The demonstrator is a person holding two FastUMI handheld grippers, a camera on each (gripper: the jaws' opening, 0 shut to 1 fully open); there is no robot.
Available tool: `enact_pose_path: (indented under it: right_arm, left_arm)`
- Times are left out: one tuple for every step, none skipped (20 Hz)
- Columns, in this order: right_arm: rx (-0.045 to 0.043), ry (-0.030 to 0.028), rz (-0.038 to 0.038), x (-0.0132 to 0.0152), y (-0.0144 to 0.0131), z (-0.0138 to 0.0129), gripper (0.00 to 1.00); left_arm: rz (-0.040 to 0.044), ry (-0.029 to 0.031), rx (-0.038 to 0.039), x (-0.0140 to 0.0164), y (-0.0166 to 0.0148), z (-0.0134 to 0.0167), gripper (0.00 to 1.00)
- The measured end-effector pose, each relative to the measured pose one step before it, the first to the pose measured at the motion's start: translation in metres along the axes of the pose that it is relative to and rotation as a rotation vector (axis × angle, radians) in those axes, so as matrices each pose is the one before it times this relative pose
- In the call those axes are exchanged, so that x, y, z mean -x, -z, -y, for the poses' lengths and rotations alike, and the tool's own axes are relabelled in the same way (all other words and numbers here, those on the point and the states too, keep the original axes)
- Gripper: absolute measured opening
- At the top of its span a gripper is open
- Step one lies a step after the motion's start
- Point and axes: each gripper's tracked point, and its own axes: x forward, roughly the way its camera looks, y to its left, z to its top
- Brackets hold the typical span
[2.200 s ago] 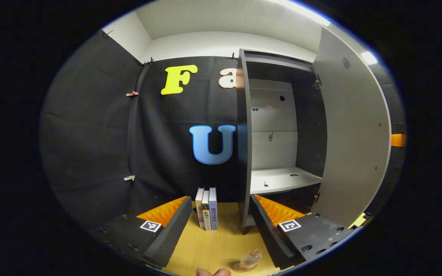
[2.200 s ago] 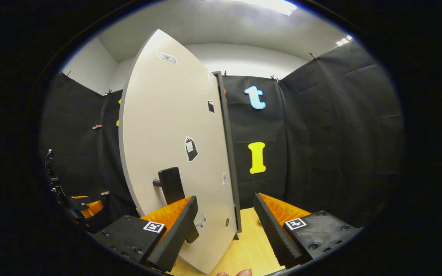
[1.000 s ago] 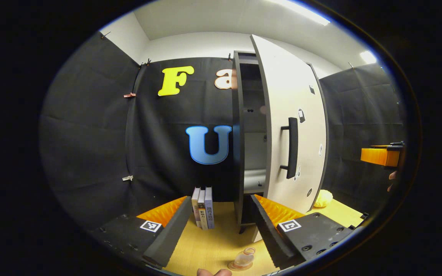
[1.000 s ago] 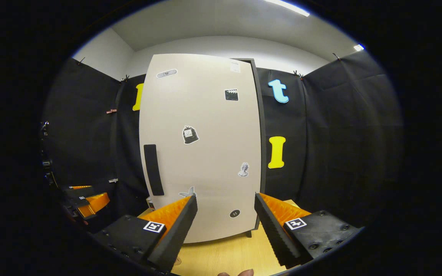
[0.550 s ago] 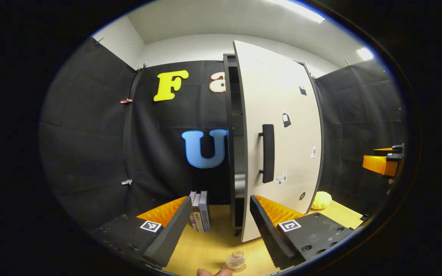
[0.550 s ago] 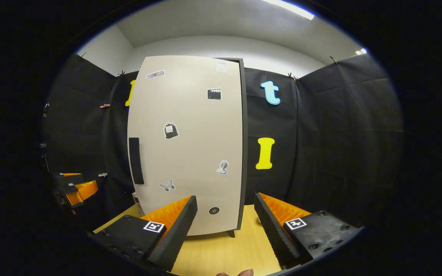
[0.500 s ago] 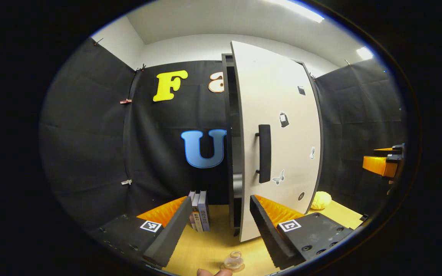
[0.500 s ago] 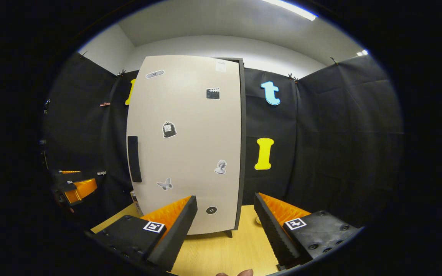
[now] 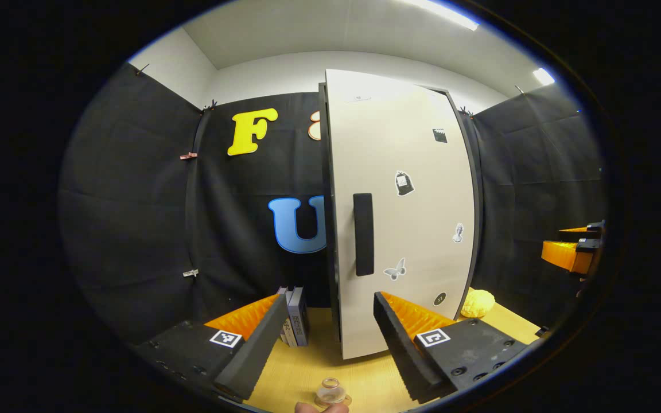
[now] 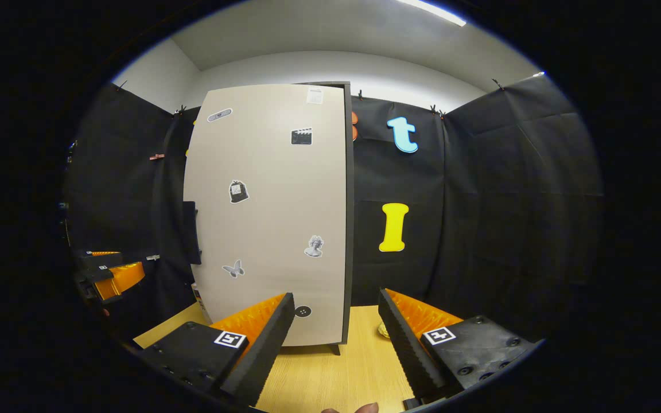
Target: Open the cabinet door with the right hand, grasp the bottle in the cabinet with the left hand and place it on the coaster, then close the cabinet door with the right hand.
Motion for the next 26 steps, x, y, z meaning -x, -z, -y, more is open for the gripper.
enact_pose_path:
  right_arm:
    - [-0.00522, -0.00053, 0.00005, -0.00133, -0.00027, 0.00356, 0.96]
    - [-0.00243, 0.00012, -0.00058, -0.00053, 0.00016, 0.00399, 0.96]
    - [-0.00077, 0.00047, -0.00107, -0.00120, 0.00070, 0.00425, 0.96]
    - [-0.00139, -0.00104, -0.00345, -0.00070, 0.00077, 0.00390, 0.96]
    - [-0.00393, -0.00201, -0.00191, -0.00199, 0.00046, 0.00390, 0.96]
    - [-0.00481, -0.00258, -0.00151, -0.00210, -0.00009, 0.00334, 0.96]
    - [-0.00332, -0.00244, -0.00104, -0.00424, -0.00139, 0.00228, 0.96]
    - [-0.00200, -0.00216, 0.00021, -0.00196, -0.00032, 0.00278, 0.96]
    - [0.00096, -0.00304, 0.00131, -0.00038, -0.00034, 0.00222, 0.96]
    - [0.00592, 0.00243, 0.00385, -0.00161, -0.00048, 0.00369, 0.96]
    - [0.00397, 0.00141, 0.00132, -0.00022, -0.00024, 0.00259, 0.96]
    - [0.00052, 0.00091, 0.00113, -0.00083, 0.00028, 0.00205, 0.96]
    - [-0.00183, -0.00136, -0.00070, -0.00099, 0.00060, 0.00177, 0.96]
    - [0.00064, -0.00261, 0.00109, -0.00086, 0.00007, 0.00053, 0.96]
    - [0.00299, 0.00067, -0.00051, -0.00080, 0.00023, 0.00162, 0.96]
    - [0.00277, -0.00125, 0.00040, -0.00064, 0.00011, 0.00086, 0.96]
    - [0.00104, -0.00070, -0.00155, -0.00019, 0.00103, 0.00111, 0.96]
    - [-0.00053, -0.00311, -0.00153, 0.00031, 0.00020, 0.00027, 0.96]
    - [0.00018, -0.00111, 0.00022, 0.00002, 0.00071, 0.00010, 0.96]
    - [0.00039, 0.00038, 0.00107, 0.00004, -0.00043, 0.00087, 0.96]
    - [-0.00100, -0.00097, 0.00056, 0.00031, 0.00003, 0.00098, 0.96]
    - [-0.00256, -0.00034, -0.00046, 0.00031, -0.00044, 0.00028, 0.96]
    - [-0.00248, -0.00172, -0.00158, 0.00122, 0.00025, 0.00093, 0.96]
    - [-0.00011, 0.00025, -0.00118, 0.00086, 0.00003, 0.00091, 0.96]
    - [0.00065, 0.00060, 0.00068, 0.00057, -0.00053, 0.00122, 0.96]
    - [0.00216, 0.00144, -0.00041, 0.00048, 0.00025, 0.00090, 0.96]
  left_arm:
    - [0.00215, -0.00267, -0.00508, -0.00068, -0.00150, 0.00363, 0.95]
    - [0.00190, -0.00127, -0.00450, -0.00170, -0.00237, 0.00402, 0.95]
    - [-0.00032, -0.00185, -0.00312, -0.00031, 0.00024, 0.00483, 0.93]
    - [0.00110, -0.00194, -0.00077, -0.00041, -0.00155, 0.00368, 0.94]
    - [-0.00036, -0.00214, 0.00167, -0.00038, 0.00040, 0.00368, 0.94]
    - [-0.00103, -0.00063, 0.00367, -0.00087, 0.00013, 0.00356, 0.94]
    - [-0.00206, -0.00063, 0.00216, -0.00108, -0.00009, 0.00326, 0.93]
    - [0.00086, -0.00286, -0.00127, 0.00026, -0.00096, 0.00276, 0.93]
    - [0.00115, -0.00262, -0.00350, -0.00057, -0.00068, 0.00259, 0.93]
    - [0.00299, -0.00345, -0.00399, -0.00116, -0.00142, 0.00180, 0.93]
    - [0.00142, -0.00178, -0.00129, -0.00005, -0.00005, 0.00186, 0.93]
    - [0.00126, -0.00098, 0.00180, -0.00075, -0.00071, 0.00163, 0.93]
    - [0.00112, -0.00149, 0.00276, 0.00018, -0.00030, 0.00285, 0.93]
    - [0.00169, -0.00326, 0.00136, -0.00028, -0.00189, 0.00117, 0.93]
    - [0.00153, -0.00351, 0.00005, 0.00044, -0.00048, 0.00068, 0.93]
    - [0.00362, -0.00282, -0.00186, 0.00086, -0.00170, 0.00153, 0.93]
    - [0.00375, -0.00236, -0.00148, 0.00049, -0.00137, 0.00110, 0.93]
    - [0.00235, 0.00045, 0.00135, 0.00049, -0.00134, 0.00161, 0.93]
    - [0.00067, 0.00063, 0.00277, 0.00150, 0.00027, 0.00184, 0.93]
    - [0.00012, 0.00067, 0.00251, 0.00092, 0.00012, 0.00180, 0.93]
    - [0.00069, 0.00256, 0.00198, 0.00084, -0.00052, 0.00209, 0.93]
    - [0.00093, -0.00130, 0.00010, 0.00067, -0.00068, 0.00059, 0.93]
    - [0.00151, 0.00160, -0.00022, 0.00074, -0.00068, 0.00093, 0.93]
    - [0.00142, 0.00191, -0.00014, 0.00109, 0.00016, 0.00212, 0.93]
    - [0.00262, 0.00136, 0.00044, 0.00060, 0.00002, 0.00146, 0.93]
    - [0.00023, 0.00234, 0.00075, 0.00052, -0.00060, 0.00214, 0.93]
